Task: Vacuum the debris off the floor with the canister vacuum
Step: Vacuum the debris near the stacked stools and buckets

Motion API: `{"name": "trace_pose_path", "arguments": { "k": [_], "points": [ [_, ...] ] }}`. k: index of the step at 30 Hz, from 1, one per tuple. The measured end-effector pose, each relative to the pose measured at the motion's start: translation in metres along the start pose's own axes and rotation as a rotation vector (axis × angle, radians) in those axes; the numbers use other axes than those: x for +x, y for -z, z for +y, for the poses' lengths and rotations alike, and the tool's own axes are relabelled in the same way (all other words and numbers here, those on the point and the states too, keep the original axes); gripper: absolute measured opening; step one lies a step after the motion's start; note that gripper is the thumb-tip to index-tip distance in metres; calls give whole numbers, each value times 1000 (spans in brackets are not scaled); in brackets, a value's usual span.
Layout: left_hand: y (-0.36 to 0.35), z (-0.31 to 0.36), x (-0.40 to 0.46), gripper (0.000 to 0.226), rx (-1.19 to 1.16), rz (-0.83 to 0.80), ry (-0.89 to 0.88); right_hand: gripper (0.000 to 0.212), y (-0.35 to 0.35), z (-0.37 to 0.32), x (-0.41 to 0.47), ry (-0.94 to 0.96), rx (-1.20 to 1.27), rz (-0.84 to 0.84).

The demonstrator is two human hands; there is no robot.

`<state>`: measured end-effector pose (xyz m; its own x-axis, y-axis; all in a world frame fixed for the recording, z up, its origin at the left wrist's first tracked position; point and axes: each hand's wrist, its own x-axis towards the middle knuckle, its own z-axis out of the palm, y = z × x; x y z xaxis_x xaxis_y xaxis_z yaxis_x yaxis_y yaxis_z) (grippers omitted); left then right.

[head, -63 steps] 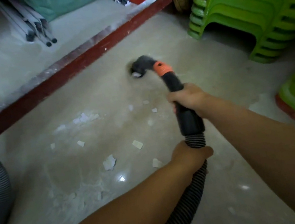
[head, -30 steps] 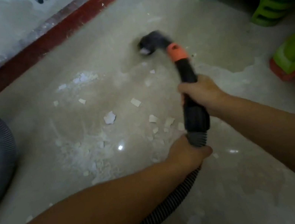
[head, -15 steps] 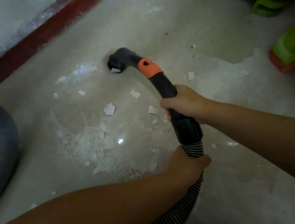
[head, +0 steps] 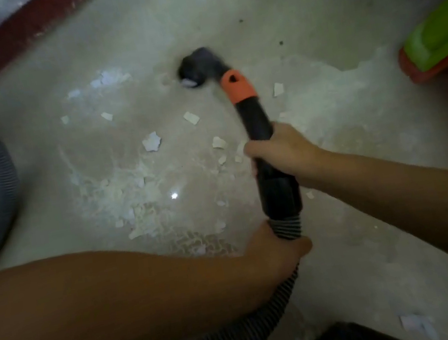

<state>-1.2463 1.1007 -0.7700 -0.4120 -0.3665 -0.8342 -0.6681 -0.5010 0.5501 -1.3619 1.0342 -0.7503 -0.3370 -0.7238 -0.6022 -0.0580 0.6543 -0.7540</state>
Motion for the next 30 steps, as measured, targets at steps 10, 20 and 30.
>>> {"name": "trace_pose_path", "arguments": {
  "k": [10,20,30],
  "points": [
    [19,87,56,17,118,-43,-267,12,87,-12,49,-70,517,576],
    [31,43,61,18,-264,163,-65,12,-13,-48,79,105,-118,-158],
    [58,110,109,18,-229,69,-130,13,48,-58,147,36,322,471]
  ]
}}
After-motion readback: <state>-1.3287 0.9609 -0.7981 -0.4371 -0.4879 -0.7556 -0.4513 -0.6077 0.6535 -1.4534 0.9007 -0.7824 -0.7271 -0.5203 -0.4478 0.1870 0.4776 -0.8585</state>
